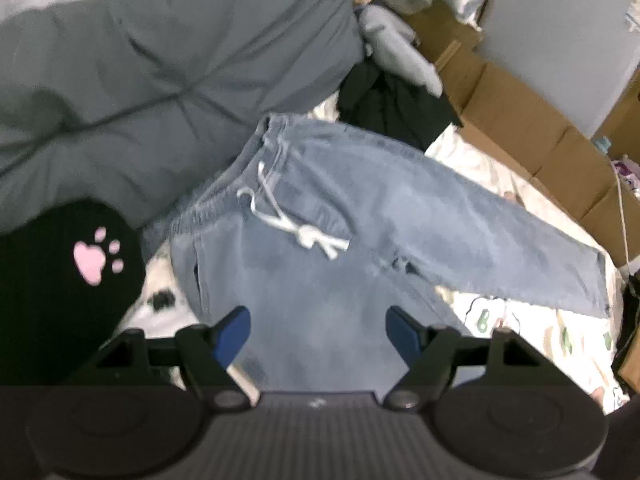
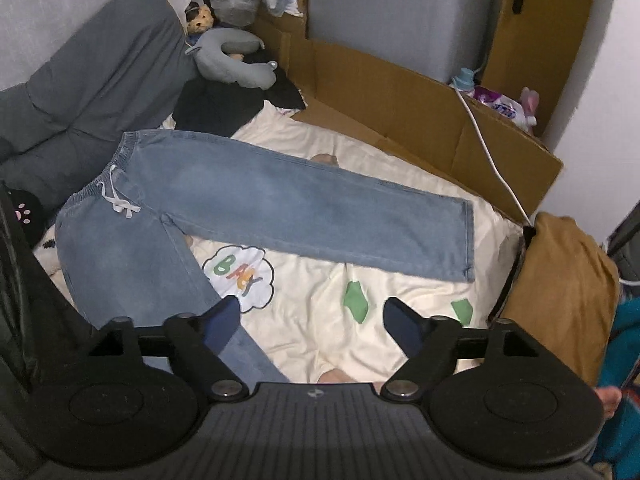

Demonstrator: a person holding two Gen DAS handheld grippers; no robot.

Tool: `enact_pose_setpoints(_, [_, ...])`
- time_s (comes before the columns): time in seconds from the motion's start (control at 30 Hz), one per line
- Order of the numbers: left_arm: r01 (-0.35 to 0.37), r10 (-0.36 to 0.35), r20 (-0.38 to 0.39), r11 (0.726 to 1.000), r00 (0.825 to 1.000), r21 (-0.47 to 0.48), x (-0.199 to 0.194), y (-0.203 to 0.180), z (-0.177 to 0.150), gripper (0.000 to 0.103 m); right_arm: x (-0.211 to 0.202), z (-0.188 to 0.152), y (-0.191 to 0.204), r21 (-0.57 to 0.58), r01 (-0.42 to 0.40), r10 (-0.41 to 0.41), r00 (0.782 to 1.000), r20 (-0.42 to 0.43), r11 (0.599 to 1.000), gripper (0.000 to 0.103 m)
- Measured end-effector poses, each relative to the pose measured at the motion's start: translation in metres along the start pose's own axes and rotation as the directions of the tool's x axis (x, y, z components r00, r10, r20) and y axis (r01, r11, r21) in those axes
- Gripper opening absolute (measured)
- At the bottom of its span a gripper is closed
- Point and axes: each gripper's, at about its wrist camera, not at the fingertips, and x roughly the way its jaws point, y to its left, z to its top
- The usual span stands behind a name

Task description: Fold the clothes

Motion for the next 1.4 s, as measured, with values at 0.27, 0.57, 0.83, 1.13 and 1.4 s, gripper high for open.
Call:
enact_pose_setpoints(0.27, [-0.029,0.028,-0.041,0.999,0.999,-0.021,0.016,0.010,-0.021,0.077,0.013,-0.040,0.003,0.149,-0.069,0.071,0.997,-0.007,0.986,0.093])
enact_pose_setpoints(0.57, [-0.052,0.053,-0.081,0.999,0.995,0.010,0.035,0.018,-0.029,0.077,0.068,-0.077,0.009,0.182,-0.061,0.075,0.995,-0.071,0.981,0.093])
enact_pose_setpoints(0.83, [-0.029,0.041,-0.133,0.995,0.990,0.091,0.063,0.004,-0.035,0.077,0.111,-0.093,0.018,0.136,-0.075,0.092,0.988,-0.121,0.988,0.093])
enact_pose_setpoints(1.13, [-0.053,0.067,-0.177,0.995,0.982,0.083,0.080,0.003,-0.039,0.076,0.166,-0.109,0.044,0.017,-0.158,0.158,0.966,-0.205,0.987,0.092])
enact_pose_setpoints(1.4, [-0.066,0.087,-0.213,0.992,0.973,0.105,0.079,0.008,-0.051,0.076,0.216,-0.136,0.086,-0.053,-0.287,0.248,0.894,-0.373,0.956,0.083])
